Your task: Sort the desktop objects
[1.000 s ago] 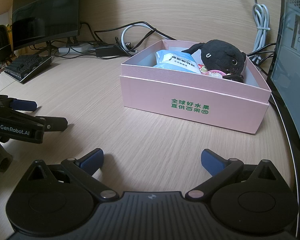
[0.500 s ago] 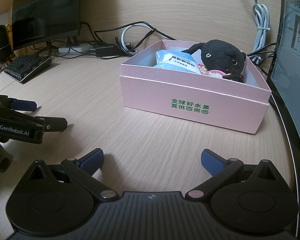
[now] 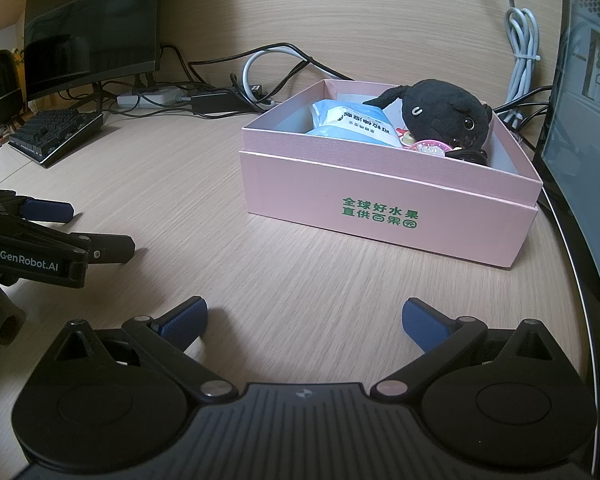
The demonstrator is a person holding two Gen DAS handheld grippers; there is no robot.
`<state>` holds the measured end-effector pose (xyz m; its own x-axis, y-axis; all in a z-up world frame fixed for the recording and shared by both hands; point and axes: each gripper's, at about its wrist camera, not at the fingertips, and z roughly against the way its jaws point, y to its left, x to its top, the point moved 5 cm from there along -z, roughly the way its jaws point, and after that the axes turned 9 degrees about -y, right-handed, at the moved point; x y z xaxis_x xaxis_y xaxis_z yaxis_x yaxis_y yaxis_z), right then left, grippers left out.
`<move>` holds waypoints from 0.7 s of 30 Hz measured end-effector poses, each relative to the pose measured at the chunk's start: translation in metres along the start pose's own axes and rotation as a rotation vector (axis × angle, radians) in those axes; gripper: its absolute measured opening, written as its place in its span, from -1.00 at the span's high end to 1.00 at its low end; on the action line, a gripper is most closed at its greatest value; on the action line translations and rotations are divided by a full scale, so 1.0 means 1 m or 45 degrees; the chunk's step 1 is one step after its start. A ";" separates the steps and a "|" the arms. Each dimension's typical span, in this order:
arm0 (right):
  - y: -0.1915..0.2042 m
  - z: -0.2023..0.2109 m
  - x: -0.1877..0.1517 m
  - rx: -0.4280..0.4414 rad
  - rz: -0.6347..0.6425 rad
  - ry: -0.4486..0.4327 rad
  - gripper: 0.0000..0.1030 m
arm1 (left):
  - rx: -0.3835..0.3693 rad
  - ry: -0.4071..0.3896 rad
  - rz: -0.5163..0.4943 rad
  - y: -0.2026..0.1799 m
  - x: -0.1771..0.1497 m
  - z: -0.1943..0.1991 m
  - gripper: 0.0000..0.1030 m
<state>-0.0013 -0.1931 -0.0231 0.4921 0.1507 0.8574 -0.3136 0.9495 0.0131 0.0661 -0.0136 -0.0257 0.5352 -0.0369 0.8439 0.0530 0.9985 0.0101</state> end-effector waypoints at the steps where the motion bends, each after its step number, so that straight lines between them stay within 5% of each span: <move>1: 0.000 0.000 0.000 0.000 0.000 0.000 -1.00 | -0.001 0.000 0.000 0.000 0.000 0.000 -1.00; 21: 0.000 0.000 0.000 0.000 0.000 0.000 -1.00 | 0.006 -0.001 0.001 0.002 0.000 0.002 -1.00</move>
<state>-0.0010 -0.1932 -0.0237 0.4917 0.1508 0.8576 -0.3138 0.9494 0.0130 0.0646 -0.0120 -0.0246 0.5345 -0.0362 0.8444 0.0485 0.9987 0.0121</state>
